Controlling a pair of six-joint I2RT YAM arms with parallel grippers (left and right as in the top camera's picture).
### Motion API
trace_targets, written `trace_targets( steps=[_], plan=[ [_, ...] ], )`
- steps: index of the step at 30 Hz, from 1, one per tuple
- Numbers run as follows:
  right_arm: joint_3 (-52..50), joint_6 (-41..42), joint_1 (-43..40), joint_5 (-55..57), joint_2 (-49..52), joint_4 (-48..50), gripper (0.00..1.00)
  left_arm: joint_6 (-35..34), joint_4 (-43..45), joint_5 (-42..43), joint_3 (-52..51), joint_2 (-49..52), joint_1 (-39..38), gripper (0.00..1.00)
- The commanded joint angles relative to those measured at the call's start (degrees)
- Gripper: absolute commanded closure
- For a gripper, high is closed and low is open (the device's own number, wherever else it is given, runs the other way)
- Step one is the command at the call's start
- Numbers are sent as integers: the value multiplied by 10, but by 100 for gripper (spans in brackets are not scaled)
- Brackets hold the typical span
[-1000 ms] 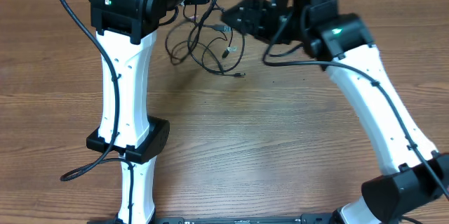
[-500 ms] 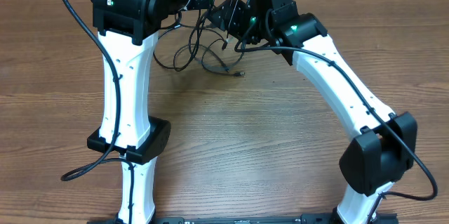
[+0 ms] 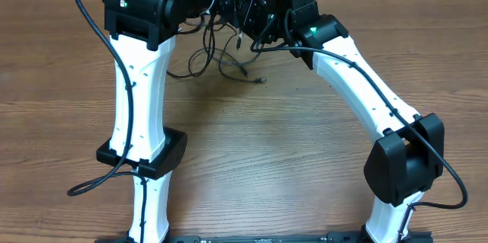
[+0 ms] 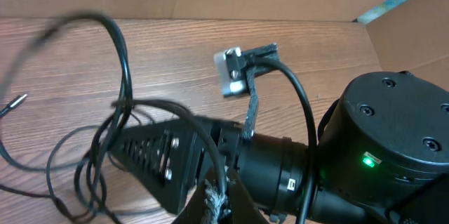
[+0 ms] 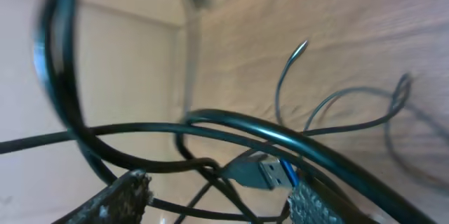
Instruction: Untangle cables
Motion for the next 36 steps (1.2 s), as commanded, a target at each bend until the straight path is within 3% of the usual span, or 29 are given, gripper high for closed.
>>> trace_targets(
  steps=[1, 19, 26, 30, 36],
  plan=[
    [8, 2, -1, -80, 1, 6, 35, -13, 4, 12, 4, 2, 12, 96],
    [8, 18, 35, 126, 62, 37, 34, -15, 15, 152, 4, -18, -11, 96],
    [8, 14, 14, 211, 64, -82, 39, -17, 45, 161, 4, -88, 23, 96],
    [6, -21, -18, 256, 65, -179, 42, -17, 49, 161, 4, -138, 77, 96],
    [-10, -88, -54, 251, 65, -236, 43, -16, 41, 170, 4, -177, 161, 96]
  ],
)
